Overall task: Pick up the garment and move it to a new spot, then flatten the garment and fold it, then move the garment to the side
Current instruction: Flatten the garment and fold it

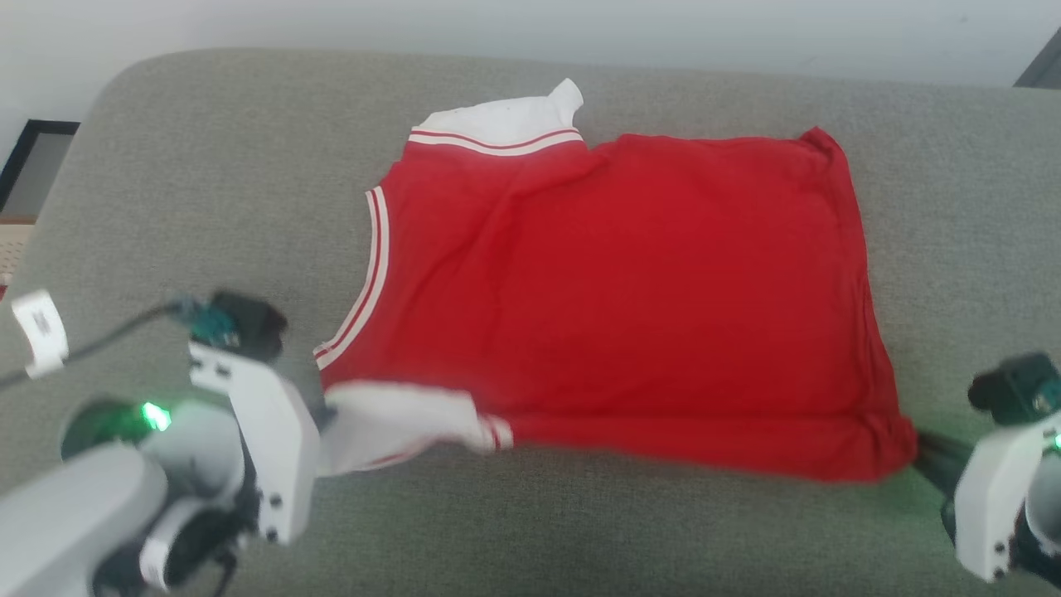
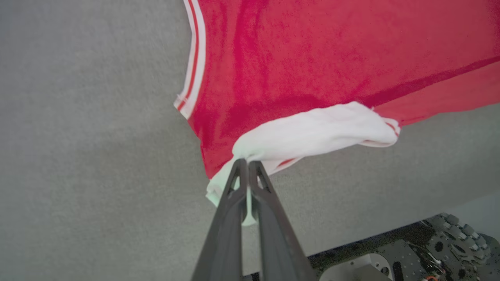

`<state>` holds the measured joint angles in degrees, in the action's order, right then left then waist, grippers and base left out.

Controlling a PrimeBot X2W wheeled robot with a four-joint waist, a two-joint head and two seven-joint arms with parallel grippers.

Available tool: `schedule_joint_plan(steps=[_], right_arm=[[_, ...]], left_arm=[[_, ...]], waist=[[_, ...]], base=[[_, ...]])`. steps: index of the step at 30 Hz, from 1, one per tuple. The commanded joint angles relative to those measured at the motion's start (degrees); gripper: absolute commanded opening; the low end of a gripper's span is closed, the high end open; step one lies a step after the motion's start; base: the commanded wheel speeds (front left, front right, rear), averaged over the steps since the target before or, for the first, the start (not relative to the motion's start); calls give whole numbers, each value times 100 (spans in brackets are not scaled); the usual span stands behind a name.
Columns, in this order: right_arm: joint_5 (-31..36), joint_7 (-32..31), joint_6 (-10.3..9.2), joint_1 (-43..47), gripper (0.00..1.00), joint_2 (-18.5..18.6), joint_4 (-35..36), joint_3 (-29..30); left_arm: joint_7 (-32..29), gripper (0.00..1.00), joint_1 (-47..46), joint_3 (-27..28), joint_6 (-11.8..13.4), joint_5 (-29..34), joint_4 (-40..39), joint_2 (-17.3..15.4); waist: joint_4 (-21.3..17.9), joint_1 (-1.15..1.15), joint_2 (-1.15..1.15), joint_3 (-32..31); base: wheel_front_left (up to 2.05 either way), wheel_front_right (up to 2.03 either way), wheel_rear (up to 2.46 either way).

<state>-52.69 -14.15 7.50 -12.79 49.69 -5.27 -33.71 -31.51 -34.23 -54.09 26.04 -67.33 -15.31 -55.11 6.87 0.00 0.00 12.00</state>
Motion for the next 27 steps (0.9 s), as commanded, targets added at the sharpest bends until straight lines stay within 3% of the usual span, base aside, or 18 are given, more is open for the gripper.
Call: schedule_joint_plan(steps=[1, 6, 11, 12, 27], right_arm=[[122, -67, 0, -172, 0, -153, 35, 152], [553, -302, 0, -605, 0, -575, -133, 458], [1064, -473, 0, -1150, 0, -1056, -501, 594], [1064, -473, 0, -1150, 0, -1056, -501, 594], [1753, -571, -1, -2728, 0, -2208, -2389, 383]], left_arm=[[45, 0, -288, 56, -158, 176, 109, 11], [84, 0, -987, 105, -686, 530, 726, 232], [107, 0, -1638, 66, -1296, 714, 1799, 669], [107, 0, -1638, 66, -1296, 714, 1799, 669], [376, 0, -2584, -129, -2749, 641, 5207, 2210]], waist=[[-41, 0, 0, 36], [-108, 0, 0, 153], [-146, 0, 0, 320], [-146, 0, 0, 320], [-224, 0, 0, 783]], base=[[0, 0, 0], [0, 0, 0], [0, 0, 0], [0, 0, 0], [0, 0, 0]])
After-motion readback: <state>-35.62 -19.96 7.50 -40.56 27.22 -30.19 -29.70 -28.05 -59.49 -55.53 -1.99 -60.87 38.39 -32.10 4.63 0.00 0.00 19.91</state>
